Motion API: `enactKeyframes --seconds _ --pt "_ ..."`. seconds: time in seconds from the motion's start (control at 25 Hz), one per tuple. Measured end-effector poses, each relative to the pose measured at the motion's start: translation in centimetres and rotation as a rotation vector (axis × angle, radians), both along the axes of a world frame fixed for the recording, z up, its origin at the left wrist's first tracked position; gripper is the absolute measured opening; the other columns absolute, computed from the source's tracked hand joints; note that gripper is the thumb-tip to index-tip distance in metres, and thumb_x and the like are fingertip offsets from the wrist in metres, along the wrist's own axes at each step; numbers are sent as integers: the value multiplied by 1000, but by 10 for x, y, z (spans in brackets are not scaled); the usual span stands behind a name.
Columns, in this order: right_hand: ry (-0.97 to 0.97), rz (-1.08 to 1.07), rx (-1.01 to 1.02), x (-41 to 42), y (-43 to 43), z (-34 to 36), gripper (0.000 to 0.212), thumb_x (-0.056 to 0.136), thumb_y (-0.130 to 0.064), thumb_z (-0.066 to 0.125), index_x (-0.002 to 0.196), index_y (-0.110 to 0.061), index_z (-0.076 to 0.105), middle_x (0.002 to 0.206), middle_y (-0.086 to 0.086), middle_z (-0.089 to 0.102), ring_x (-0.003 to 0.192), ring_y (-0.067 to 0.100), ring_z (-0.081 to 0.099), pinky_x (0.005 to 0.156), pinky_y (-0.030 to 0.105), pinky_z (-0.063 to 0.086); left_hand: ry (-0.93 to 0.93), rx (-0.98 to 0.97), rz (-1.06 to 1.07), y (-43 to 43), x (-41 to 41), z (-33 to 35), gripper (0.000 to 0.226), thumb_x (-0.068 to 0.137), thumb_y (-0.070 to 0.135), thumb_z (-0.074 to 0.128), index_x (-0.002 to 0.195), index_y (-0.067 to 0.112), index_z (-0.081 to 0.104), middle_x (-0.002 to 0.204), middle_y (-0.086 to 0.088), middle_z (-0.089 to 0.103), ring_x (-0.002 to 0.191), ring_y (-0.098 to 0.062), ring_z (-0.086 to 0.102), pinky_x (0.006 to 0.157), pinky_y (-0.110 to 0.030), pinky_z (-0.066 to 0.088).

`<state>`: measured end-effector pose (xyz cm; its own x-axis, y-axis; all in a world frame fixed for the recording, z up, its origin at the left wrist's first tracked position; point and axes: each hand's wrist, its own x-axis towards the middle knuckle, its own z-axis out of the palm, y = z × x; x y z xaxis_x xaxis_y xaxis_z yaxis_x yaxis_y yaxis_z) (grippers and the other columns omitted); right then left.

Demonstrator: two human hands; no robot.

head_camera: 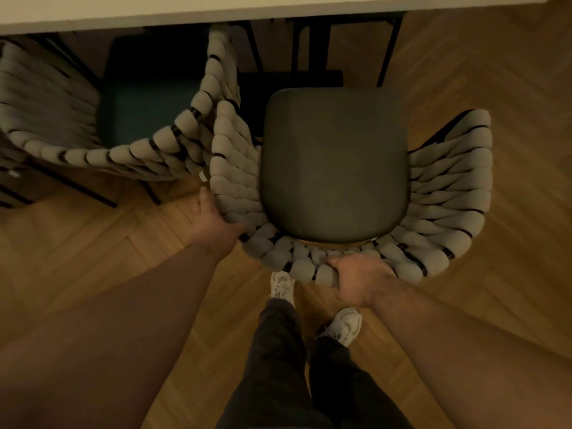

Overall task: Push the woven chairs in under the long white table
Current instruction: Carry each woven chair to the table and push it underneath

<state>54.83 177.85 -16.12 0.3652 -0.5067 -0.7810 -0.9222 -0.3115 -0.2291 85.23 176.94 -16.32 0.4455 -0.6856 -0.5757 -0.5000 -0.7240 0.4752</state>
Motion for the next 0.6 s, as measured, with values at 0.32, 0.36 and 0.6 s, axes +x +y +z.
enactKeyframes --seconds 0.32,0.36,0.6 --pt "105 3 -76 -28 -5 -2 78 88 -38 58 161 -45 30 150 -8 57 129 20 59 104 37 50 410 -33 644 -25 -27 -7 53 73 -3 79 121 14 66 114 -8 69 103 -32 68 86 -51 63" --pt "117 -25 -92 -33 -7 1 76 89 -39 55 161 -46 31 148 -8 60 127 20 61 104 37 51 422 -77 661 -30 -28 -5 59 71 -2 79 125 15 66 114 -6 71 102 -31 69 85 -52 64" --pt "42 -135 -143 -4 -21 10 64 95 -40 51 157 -45 37 133 -7 67 111 21 66 85 37 56 438 -216 585 -77 -8 15 60 79 -6 72 134 16 67 117 -3 72 109 -29 69 90 -49 63"
